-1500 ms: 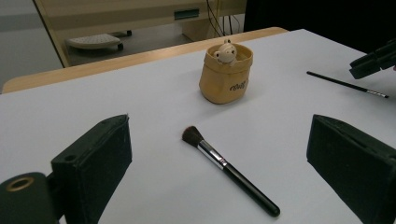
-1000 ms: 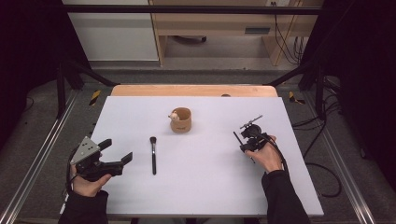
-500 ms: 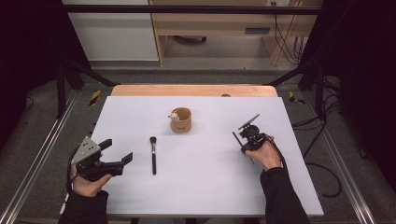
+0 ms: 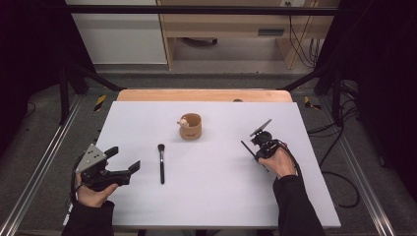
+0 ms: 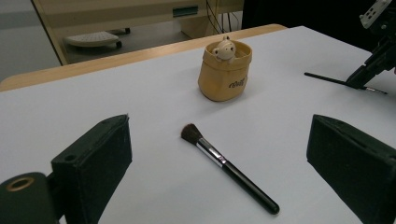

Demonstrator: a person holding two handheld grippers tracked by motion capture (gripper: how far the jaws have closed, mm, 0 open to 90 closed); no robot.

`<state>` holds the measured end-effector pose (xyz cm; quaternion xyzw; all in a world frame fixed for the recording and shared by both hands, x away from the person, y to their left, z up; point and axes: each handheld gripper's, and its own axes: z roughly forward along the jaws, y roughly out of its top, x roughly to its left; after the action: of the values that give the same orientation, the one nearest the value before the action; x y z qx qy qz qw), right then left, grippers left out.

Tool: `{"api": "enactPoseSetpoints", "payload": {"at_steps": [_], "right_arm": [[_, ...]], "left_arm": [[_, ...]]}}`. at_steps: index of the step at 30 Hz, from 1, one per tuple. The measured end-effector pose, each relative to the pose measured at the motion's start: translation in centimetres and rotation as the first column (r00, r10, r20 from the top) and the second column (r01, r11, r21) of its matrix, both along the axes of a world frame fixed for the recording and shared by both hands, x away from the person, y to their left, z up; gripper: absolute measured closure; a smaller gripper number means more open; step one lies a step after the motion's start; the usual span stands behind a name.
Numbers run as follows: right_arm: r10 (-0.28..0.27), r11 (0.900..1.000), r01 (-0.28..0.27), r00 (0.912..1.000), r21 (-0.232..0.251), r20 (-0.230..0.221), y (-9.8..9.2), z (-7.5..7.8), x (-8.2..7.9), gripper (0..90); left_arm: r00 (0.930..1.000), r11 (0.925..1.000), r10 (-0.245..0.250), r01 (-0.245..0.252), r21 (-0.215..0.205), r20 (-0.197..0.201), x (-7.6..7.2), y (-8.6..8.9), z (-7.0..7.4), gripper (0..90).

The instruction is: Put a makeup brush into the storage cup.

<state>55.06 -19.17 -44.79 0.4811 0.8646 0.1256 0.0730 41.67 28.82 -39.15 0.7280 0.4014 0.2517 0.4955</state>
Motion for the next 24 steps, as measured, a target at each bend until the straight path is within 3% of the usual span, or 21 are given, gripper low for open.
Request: {"api": "enactPoseSetpoints", "payload": {"at_steps": [8, 17, 18, 24], "right_arm": [[-0.001, 1.000, 0.001, 1.0000, 0.001, 0.005, 0.0, 0.1, -0.2, 85.8], [0.018, 0.996, -0.023, 0.9985, 0.088, 0.052, 0.0, 2.4, -1.4, 85.8], [0.039, 0.991, -0.048, 0.9966, 0.123, 0.072, 0.0, 3.2, -1.8, 85.8], [0.109, 0.978, -0.129, 0.9861, 0.167, 0.125, 0.6, 4.7, -2.9, 85.8]], "left_arm": [[1.0000, 0.9999, -0.001, 0.001, 0.010, -0.001, 0.0, 0.0, 0.0, 6.0], [1.0000, 0.9999, -0.001, 0.001, 0.011, 0.000, 0.0, -0.1, 0.0, 6.0], [1.0000, 0.9999, -0.003, 0.003, 0.011, 0.001, 0.0, -0.2, 0.0, 6.0], [0.9999, 0.9997, -0.012, 0.012, 0.020, -0.001, 0.0, -0.4, 0.0, 6.2]]}}
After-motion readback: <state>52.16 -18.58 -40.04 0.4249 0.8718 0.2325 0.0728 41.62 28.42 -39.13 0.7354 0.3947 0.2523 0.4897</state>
